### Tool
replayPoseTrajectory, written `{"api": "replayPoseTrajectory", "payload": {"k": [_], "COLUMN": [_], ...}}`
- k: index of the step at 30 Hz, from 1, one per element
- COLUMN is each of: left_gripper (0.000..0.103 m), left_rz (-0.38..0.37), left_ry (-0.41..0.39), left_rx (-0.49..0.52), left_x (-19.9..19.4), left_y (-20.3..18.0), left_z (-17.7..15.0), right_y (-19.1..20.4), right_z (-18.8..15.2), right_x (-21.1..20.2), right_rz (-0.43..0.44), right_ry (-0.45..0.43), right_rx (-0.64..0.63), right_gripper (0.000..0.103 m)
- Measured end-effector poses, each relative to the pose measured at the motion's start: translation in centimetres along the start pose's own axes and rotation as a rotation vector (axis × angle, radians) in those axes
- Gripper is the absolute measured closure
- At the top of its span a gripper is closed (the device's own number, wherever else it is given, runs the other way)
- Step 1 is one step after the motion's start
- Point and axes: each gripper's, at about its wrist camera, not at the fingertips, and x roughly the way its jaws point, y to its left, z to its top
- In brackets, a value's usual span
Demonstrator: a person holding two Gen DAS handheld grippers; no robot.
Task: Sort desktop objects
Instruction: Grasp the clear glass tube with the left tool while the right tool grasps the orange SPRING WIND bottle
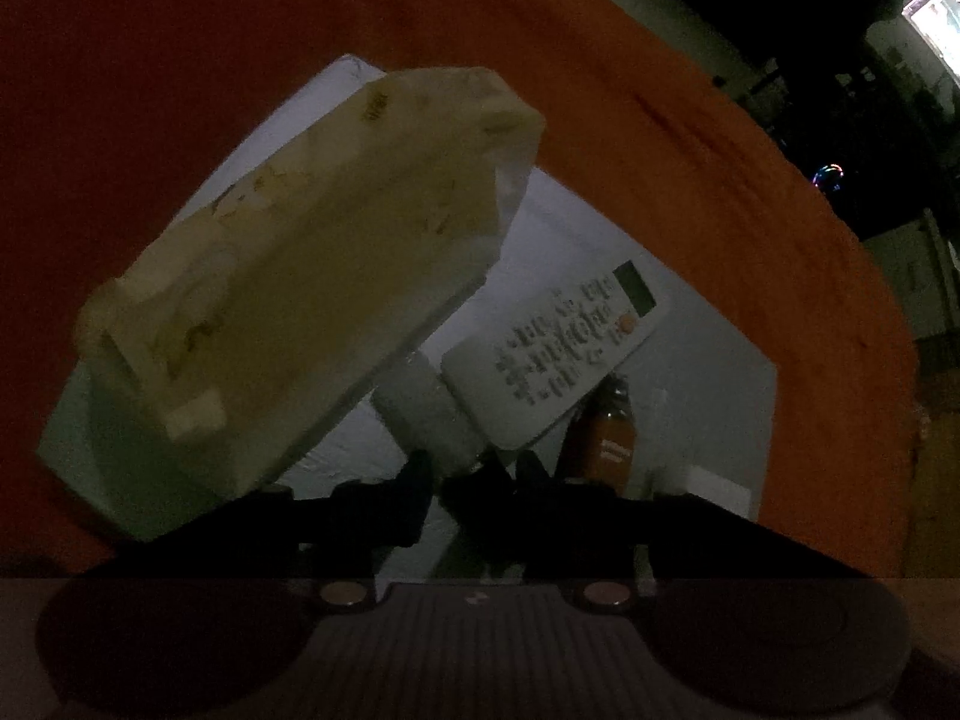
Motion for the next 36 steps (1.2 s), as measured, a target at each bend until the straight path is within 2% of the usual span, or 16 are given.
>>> {"api": "replayPoseTrajectory", "payload": {"k": [4, 12, 16, 19, 20, 24, 26, 31, 32, 36], "left_gripper": [0.084, 0.085, 0.076, 0.076, 0.076, 0.075, 0.075, 0.075, 0.075, 0.08], "left_rz": [0.022, 0.071, 0.076, 0.066, 0.053, 0.029, 0.035, 0.046, 0.055, 0.063], "left_ry": [0.031, 0.073, 0.082, 0.073, 0.075, 0.083, 0.078, 0.041, 0.031, 0.054], "left_rx": [0.057, 0.178, 0.17, 0.191, 0.19, 0.177, 0.196, 0.217, 0.233, 0.305], "left_x": [-0.6, -1.9, -1.6, -1.6, -1.4, -1.2, -1.1, -1.5, -1.5, -1.5], "left_y": [0.3, 1.2, 2.2, 2.0, 1.9, 1.7, 1.5, 1.5, 1.4, 0.9], "left_z": [-0.2, -0.4, -0.4, -0.6, -0.5, -0.4, -0.5, -0.6, -0.7, -0.9], "right_y": [0.5, 1.9, 3.0, 4.5, 5.0, 6.1, 6.4, 6.3, 6.3, 6.6], "right_z": [-0.5, -1.2, -1.3, -1.4, -1.5, -1.9, -2.1, -2.1, -2.1, -3.0], "right_x": [-0.6, -1.6, -1.4, -1.1, -0.8, 0.8, 1.1, 2.0, 2.0, 1.4], "right_rz": [-0.008, 0.07, 0.137, 0.17, 0.172, 0.18, 0.153, 0.158, 0.16, 0.138], "right_ry": [0.002, 0.065, 0.107, 0.137, 0.152, 0.212, 0.199, 0.201, 0.2, 0.204], "right_rx": [-0.035, -0.039, -0.001, -0.014, -0.022, -0.012, -0.021, -0.001, -0.008, -0.097], "right_gripper": [0.042, 0.042, 0.042, 0.043, 0.045, 0.067, 0.067, 0.07, 0.074, 0.074]}}
